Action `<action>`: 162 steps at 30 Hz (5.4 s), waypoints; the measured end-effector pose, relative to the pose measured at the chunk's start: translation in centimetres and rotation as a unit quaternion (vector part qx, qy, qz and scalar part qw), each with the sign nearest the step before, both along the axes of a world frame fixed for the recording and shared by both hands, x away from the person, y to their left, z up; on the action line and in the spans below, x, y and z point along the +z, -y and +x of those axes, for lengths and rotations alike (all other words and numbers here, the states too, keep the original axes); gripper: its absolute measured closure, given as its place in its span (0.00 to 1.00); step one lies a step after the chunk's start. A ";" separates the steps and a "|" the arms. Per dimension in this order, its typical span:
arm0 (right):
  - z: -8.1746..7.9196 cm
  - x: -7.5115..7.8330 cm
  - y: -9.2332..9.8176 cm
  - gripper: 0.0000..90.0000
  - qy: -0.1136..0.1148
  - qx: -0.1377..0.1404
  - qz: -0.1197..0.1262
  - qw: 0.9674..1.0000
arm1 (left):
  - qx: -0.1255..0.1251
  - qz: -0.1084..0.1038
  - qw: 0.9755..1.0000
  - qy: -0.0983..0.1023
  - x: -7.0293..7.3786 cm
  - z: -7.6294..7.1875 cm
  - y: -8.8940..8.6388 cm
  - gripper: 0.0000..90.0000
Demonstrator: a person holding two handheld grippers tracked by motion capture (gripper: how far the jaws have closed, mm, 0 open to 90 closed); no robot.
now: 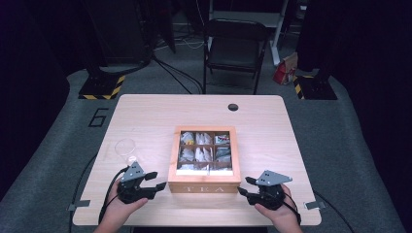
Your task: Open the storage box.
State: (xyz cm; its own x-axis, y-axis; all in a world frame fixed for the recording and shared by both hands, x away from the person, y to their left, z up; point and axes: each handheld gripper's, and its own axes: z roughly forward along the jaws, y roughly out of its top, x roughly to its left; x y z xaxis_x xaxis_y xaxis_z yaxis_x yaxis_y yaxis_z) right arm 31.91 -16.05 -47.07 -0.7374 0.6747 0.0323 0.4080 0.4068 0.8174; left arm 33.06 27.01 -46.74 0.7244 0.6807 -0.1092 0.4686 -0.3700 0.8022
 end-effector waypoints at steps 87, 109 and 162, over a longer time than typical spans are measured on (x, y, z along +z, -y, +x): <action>2.8 6.6 -0.8 0.65 0.049 -0.002 0.032 0.998 | 0.010 -0.023 0.998 0.057 6.5 1.2 2.6 0.65; 4.8 10.1 -0.8 0.65 0.057 0.000 0.031 0.998 | 0.007 -0.033 0.998 0.062 9.6 3.5 2.4 0.64; 9.5 13.2 -1.1 0.60 0.077 -0.012 0.056 0.995 | 0.051 -0.016 0.993 0.109 10.3 9.6 3.8 0.64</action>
State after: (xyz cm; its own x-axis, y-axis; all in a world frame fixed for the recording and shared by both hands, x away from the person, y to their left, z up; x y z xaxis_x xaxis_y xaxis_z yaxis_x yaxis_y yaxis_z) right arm 41.39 -14.92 -33.86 -0.7232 0.6906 -0.0043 0.2824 0.3015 0.9107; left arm 42.65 23.25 -36.48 0.6603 0.7507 0.0203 0.3161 -0.3023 0.8993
